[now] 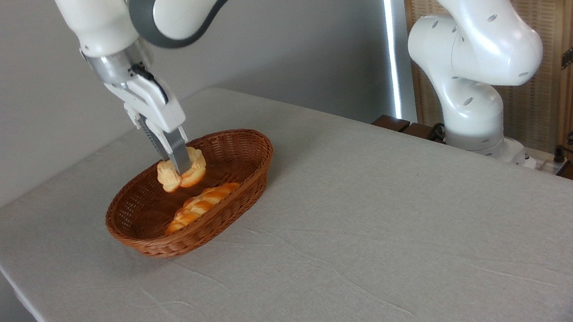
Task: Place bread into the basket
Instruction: 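Lower the bun into the basket and open the gripper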
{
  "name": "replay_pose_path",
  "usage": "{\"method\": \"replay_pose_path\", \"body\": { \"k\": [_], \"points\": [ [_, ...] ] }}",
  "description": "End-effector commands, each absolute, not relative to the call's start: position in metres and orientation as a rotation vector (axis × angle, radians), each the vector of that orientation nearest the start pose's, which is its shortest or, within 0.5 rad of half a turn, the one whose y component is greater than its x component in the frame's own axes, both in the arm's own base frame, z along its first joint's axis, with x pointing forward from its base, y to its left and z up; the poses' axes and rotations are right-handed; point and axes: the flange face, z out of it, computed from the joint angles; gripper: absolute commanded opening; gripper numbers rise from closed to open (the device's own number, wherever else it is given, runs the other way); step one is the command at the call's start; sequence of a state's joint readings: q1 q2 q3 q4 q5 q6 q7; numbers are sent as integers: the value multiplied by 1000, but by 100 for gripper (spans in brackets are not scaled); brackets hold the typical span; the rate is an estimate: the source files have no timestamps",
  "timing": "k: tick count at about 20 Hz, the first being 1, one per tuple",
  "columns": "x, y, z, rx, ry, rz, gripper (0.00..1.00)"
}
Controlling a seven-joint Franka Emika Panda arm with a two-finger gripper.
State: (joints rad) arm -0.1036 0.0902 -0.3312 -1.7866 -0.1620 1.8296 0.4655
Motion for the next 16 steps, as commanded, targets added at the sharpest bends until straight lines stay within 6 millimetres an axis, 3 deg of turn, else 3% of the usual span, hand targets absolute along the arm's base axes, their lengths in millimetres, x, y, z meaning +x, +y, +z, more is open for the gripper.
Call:
{"method": "replay_pose_path", "body": {
  "k": [1,5,9,12,16],
  "points": [
    [529,-262,480,-2986,1405,123,100],
    [527,-270,465,-2950,1435,171,100],
    [529,-268,470,-2952,1426,148,100],
    [549,-246,502,-2983,1355,33,100],
    [559,-223,528,-3005,1284,-41,100]
  ]
}}
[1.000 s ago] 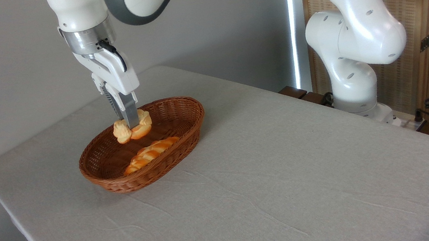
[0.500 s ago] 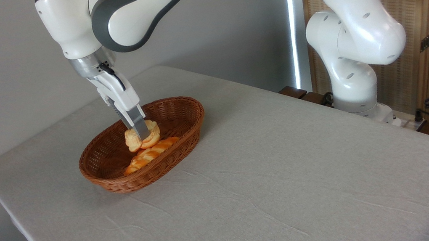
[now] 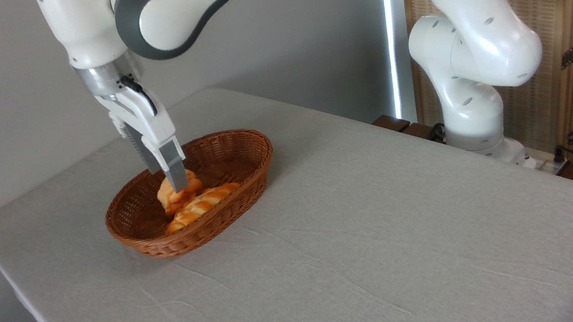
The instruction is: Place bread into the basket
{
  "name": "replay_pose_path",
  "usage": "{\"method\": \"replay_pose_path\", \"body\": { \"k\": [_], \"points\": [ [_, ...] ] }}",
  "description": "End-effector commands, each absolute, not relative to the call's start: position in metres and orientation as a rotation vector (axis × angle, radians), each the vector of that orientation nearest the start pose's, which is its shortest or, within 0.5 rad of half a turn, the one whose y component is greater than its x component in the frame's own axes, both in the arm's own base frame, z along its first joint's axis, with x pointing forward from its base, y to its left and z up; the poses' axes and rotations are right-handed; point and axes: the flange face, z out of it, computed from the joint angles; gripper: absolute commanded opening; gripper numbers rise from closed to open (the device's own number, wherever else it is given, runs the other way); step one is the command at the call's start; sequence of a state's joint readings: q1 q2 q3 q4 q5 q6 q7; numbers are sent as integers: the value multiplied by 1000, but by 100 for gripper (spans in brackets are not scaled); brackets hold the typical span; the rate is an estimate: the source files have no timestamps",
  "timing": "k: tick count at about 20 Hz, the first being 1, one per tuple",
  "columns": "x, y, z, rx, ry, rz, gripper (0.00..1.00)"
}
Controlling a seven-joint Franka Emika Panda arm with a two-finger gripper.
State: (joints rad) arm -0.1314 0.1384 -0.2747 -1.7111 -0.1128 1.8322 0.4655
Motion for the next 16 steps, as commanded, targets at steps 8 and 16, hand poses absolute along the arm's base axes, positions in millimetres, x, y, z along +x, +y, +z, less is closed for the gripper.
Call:
{"method": "replay_pose_path", "body": {
  "k": [8,16],
  "points": [
    [569,-107,575,-2980,1228,-122,100],
    [577,-78,562,-2958,1277,-92,100]
  ]
}}
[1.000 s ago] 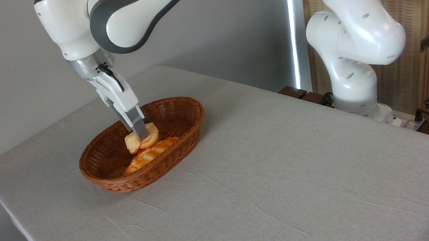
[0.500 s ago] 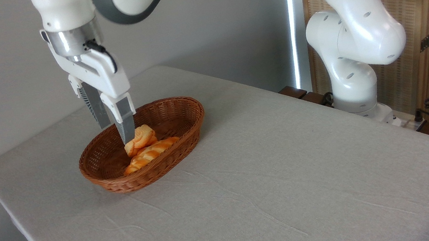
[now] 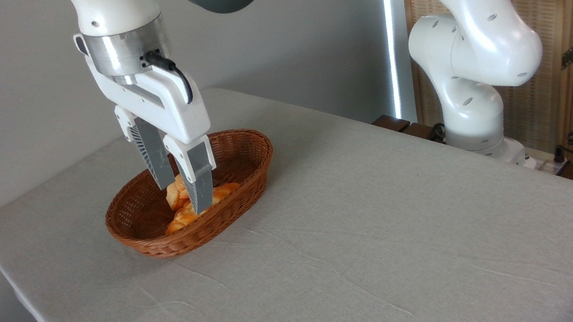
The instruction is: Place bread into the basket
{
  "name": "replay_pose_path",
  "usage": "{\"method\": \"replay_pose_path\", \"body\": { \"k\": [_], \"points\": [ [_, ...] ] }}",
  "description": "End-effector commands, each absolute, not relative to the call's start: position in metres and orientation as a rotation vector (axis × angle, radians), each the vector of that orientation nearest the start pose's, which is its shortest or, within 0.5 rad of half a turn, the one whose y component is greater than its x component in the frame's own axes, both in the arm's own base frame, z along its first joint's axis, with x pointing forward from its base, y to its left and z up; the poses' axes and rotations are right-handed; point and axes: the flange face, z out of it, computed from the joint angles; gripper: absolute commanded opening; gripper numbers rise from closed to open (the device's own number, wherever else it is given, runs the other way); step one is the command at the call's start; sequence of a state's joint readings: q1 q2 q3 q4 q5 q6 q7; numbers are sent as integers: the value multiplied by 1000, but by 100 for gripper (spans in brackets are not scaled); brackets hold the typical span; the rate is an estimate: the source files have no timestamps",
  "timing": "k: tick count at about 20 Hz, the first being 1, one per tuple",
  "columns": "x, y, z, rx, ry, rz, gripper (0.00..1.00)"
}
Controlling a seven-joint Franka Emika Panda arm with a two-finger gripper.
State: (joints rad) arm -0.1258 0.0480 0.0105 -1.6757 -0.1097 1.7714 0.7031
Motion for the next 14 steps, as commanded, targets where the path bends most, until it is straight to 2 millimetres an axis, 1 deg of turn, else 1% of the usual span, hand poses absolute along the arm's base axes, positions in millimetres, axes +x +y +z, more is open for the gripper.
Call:
{"method": "replay_pose_path", "body": {
  "k": [1,3,5,6,9,11,14],
  "points": [
    [577,-78,562,-2959,1277,-93,100],
    [577,-77,562,-2950,1274,-85,100],
    [576,-81,561,-2831,1281,-25,100],
    [577,-79,561,-2811,1274,-20,100],
    [579,-83,564,-2812,1282,-62,100],
    [582,-81,566,-2876,1259,-130,100],
    [582,-80,566,-2894,1256,-139,100]
  ]
}}
